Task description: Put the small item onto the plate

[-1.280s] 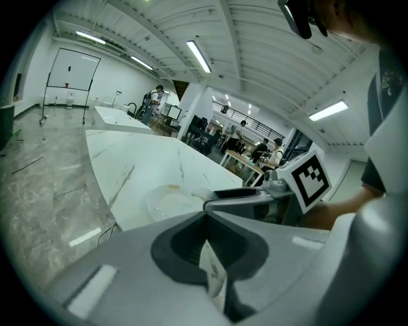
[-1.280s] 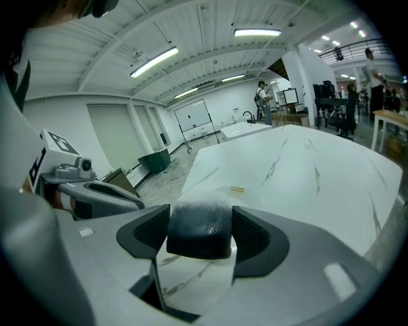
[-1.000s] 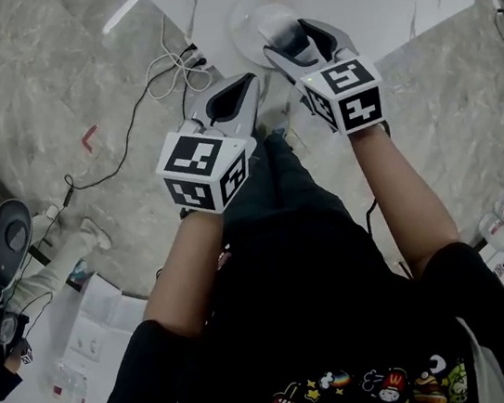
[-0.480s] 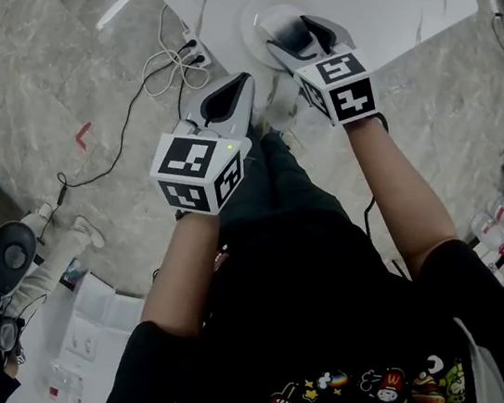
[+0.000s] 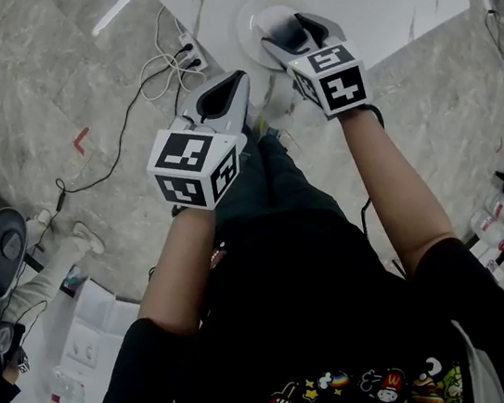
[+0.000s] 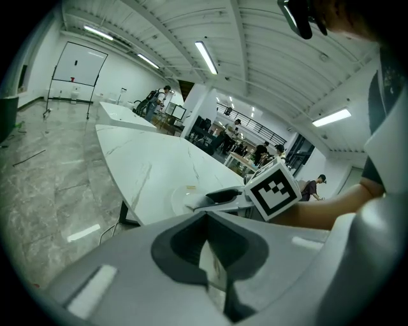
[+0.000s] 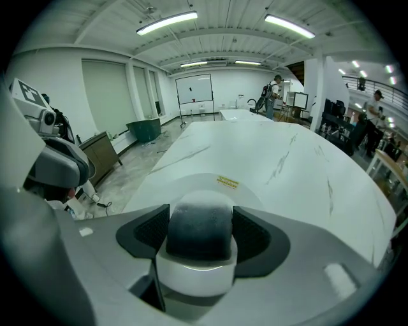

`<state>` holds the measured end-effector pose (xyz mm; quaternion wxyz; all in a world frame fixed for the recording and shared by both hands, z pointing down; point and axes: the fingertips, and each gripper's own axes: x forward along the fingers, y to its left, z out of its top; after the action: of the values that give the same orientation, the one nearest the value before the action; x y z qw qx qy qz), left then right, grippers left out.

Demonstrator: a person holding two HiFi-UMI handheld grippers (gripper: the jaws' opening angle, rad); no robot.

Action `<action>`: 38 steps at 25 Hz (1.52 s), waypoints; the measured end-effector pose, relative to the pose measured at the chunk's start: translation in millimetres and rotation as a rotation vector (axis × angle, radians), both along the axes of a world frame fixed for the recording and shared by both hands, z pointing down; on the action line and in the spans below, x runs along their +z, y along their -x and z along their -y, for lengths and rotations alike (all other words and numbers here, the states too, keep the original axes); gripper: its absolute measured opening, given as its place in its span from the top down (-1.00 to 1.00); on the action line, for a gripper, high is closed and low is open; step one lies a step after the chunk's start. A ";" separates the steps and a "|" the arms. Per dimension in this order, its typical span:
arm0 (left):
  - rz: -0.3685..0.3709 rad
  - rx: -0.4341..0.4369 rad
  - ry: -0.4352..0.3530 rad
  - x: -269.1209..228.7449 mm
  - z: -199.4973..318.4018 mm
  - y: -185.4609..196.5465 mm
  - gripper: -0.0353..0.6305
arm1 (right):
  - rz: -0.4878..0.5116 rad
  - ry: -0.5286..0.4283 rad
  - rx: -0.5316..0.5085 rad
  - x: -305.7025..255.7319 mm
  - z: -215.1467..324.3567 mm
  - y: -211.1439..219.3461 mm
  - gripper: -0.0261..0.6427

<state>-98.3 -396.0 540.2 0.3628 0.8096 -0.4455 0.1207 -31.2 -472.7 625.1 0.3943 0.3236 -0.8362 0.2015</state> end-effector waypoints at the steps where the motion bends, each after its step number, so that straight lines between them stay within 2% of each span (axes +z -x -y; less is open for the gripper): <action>1: 0.001 0.001 -0.002 -2.3 0.2 0.3 0.89 | 0.001 0.000 0.005 -0.9 -1.3 -0.8 -0.09; 6: 0.020 0.014 -0.026 -14.1 5.2 3.5 0.89 | 0.049 -0.016 0.047 -24.5 -7.3 -12.7 -0.14; 12: 0.055 0.034 -0.068 -35.1 14.4 14.5 0.89 | 0.175 -0.147 0.176 -108.4 -9.6 -36.9 0.86; 16: 0.083 0.061 -0.117 -59.8 18.6 13.9 0.89 | 0.224 -0.255 0.235 -169.9 -18.4 -57.9 0.87; 19: 0.104 0.086 -0.160 -79.3 20.1 14.2 0.89 | 0.229 -0.297 0.296 -197.5 -27.9 -72.5 0.87; 27: 0.116 0.139 -0.225 -104.4 24.3 11.2 0.89 | 0.250 -0.352 0.393 -218.2 -44.5 -95.6 0.86; 33: 0.113 0.162 -0.251 -117.5 18.5 21.9 0.89 | 0.258 -0.469 0.391 -263.6 -48.4 -80.9 0.86; 38: 0.111 0.172 -0.249 -117.2 25.3 17.4 0.89 | 0.248 -0.471 0.403 -263.2 -43.4 -87.2 0.86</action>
<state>-115.7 -421.2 423.0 0.2225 0.8756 -0.4054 0.1397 56.0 -429.3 361.9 0.1560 0.5377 -0.8206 0.1143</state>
